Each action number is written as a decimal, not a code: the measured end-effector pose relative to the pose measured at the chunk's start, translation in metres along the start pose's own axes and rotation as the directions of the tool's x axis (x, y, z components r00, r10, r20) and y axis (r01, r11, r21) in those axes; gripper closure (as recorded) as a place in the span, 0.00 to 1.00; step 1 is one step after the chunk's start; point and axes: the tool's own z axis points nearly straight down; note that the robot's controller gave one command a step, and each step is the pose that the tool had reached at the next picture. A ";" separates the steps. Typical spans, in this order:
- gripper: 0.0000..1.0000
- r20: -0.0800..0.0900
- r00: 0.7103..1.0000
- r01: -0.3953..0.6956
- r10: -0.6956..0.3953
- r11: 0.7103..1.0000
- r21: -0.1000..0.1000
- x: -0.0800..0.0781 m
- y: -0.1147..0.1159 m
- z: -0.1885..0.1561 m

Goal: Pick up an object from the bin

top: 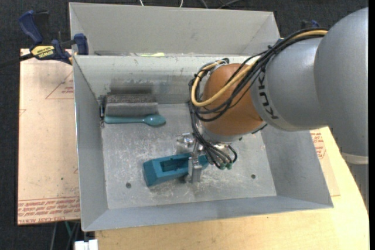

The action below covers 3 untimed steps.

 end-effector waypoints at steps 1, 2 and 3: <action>1.00 0.000 1.000 0.000 0.000 1.000 0.000 0.000 0.000 0.000; 1.00 -0.007 1.000 0.017 -0.017 1.000 0.000 -0.004 0.004 -0.060; 1.00 -0.010 0.999 0.042 -0.042 0.999 -0.001 -0.003 -0.003 -0.128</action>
Offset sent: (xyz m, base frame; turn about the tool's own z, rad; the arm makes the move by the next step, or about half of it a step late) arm 0.0113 0.0108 0.1475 -0.0386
